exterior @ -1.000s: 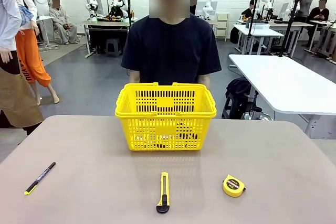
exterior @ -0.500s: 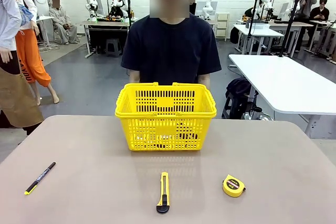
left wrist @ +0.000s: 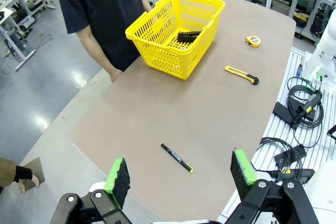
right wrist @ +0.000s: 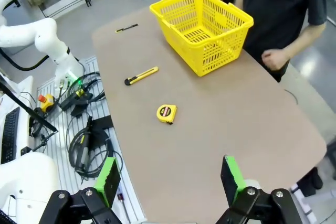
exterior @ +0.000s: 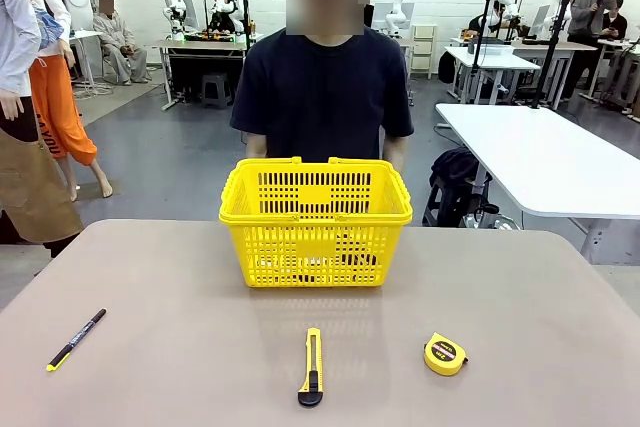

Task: Place the items the person wants into the basket.
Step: Pick up the item the person points to and place it in the Market Basket.

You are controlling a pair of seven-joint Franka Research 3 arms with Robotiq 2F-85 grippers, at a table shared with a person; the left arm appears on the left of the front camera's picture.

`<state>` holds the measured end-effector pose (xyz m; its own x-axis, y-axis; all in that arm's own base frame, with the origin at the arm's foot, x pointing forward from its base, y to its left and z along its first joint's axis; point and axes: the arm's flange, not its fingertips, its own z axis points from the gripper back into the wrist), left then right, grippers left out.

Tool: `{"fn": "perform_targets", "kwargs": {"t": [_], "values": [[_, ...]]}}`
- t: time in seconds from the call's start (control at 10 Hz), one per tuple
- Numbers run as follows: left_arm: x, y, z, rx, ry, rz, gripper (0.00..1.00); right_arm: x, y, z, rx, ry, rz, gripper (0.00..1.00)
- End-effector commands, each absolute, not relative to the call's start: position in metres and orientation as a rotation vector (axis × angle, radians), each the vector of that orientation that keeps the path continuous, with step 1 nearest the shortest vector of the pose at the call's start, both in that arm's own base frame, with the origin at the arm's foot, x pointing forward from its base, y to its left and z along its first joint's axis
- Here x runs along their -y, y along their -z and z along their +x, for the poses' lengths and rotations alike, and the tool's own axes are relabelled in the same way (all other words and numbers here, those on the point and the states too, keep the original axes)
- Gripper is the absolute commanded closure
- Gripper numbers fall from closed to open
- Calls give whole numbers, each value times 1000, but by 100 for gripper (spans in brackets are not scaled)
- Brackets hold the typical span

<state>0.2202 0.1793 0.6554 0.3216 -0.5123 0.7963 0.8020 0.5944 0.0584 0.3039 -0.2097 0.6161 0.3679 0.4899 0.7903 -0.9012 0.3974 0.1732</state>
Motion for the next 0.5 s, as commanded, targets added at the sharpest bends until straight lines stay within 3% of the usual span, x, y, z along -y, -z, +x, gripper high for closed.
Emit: {"fn": "perform_targets", "kwargs": {"t": [0.0,0.4], "values": [[-180,-656,220,889,899,-387,0,215,-616,308,724,-995,678,0],[-180,-656,220,889,899,-387,0,215,-616,308,724,-995,678,0]]}}
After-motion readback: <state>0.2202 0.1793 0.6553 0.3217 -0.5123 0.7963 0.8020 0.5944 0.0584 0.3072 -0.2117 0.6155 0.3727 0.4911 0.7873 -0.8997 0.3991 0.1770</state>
